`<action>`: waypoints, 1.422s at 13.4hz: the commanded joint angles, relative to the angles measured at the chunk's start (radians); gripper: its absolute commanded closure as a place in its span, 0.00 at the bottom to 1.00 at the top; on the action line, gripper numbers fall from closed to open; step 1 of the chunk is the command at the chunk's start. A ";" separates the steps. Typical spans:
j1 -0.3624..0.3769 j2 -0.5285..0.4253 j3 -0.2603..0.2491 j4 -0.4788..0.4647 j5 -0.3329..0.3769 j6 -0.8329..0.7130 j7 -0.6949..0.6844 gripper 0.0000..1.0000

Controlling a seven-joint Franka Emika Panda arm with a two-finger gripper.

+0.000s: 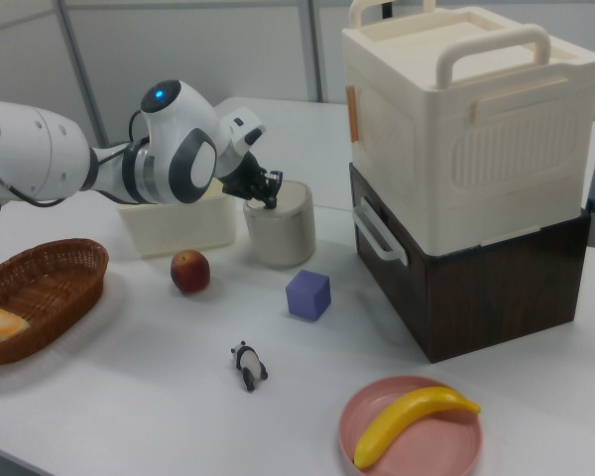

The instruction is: Close the trash can

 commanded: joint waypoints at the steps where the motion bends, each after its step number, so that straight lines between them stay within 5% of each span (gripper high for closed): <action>1: -0.003 -0.064 0.007 -0.020 -0.004 -0.020 -0.007 1.00; 4: -0.002 -0.155 0.008 -0.019 0.018 -0.154 -0.005 1.00; 8: 0.004 -0.271 0.014 -0.011 0.146 -0.412 -0.005 0.94; 11: -0.002 -0.337 0.014 0.058 0.217 -0.692 -0.007 0.56; 13: -0.005 -0.342 0.013 0.143 0.248 -0.894 -0.005 0.00; 19: -0.037 -0.385 0.005 0.167 0.182 -1.105 -0.005 0.00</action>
